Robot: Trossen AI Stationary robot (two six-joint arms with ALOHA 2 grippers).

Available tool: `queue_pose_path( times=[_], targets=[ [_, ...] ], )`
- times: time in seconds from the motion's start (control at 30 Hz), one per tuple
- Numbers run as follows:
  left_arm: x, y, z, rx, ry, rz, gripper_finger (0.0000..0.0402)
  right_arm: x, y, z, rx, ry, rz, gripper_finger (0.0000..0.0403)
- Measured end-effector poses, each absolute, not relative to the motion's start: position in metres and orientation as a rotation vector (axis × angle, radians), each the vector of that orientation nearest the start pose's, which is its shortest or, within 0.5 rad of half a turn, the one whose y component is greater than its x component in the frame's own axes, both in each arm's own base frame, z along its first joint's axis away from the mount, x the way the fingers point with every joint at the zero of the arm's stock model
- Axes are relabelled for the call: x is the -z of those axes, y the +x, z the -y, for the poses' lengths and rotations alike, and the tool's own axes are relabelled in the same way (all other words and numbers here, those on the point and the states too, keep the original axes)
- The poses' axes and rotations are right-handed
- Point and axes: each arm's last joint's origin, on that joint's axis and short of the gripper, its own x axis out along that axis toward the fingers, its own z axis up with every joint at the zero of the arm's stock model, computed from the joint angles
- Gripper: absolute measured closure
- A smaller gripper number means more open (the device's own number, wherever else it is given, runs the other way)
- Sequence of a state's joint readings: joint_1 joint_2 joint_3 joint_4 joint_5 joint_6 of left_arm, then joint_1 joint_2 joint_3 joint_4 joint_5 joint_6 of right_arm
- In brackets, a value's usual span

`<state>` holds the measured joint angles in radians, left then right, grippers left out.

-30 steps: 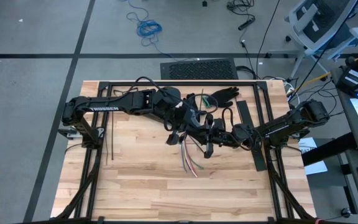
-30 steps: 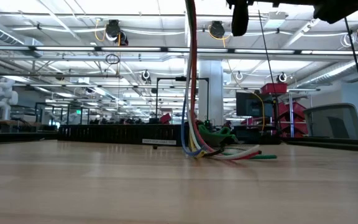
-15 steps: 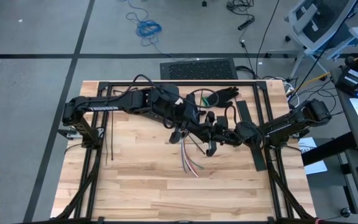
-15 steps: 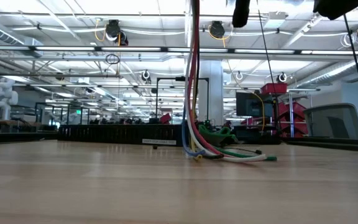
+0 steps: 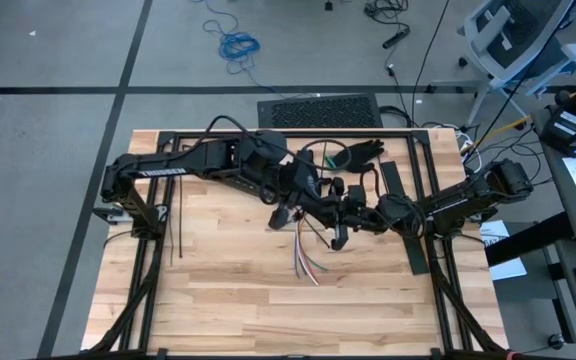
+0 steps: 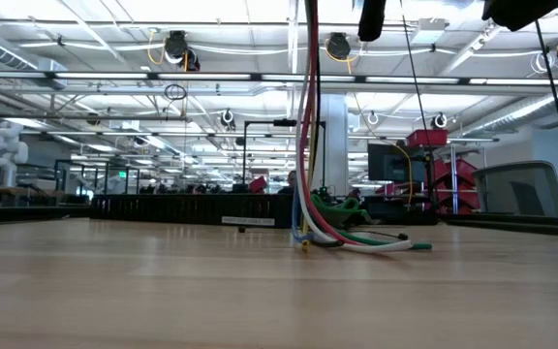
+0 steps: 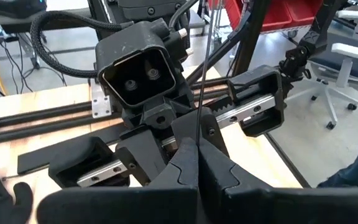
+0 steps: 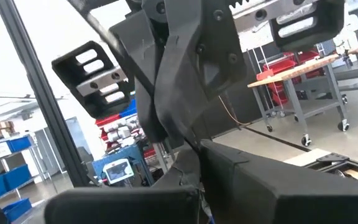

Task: Ziptie cables
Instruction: Wrap the cable wires with the black zip tie

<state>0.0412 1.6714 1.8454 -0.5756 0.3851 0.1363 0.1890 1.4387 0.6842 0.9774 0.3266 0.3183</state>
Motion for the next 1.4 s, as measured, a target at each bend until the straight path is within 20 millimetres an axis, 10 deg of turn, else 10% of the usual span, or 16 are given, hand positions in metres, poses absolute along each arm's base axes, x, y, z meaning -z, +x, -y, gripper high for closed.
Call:
queue_pose_path(
  times=[0.83,1.4],
  targets=[
    [-0.434,0.344,0.004,0.233,0.074,-0.537,0.0401,-0.234,0.310,-0.036,0.138,0.404,0.158,0.0403],
    [-0.417,0.331,0.002,0.210,0.247,-0.753,0.0401,-0.176,0.333,-0.040,0.120,0.547,0.068,0.0402]
  ],
)
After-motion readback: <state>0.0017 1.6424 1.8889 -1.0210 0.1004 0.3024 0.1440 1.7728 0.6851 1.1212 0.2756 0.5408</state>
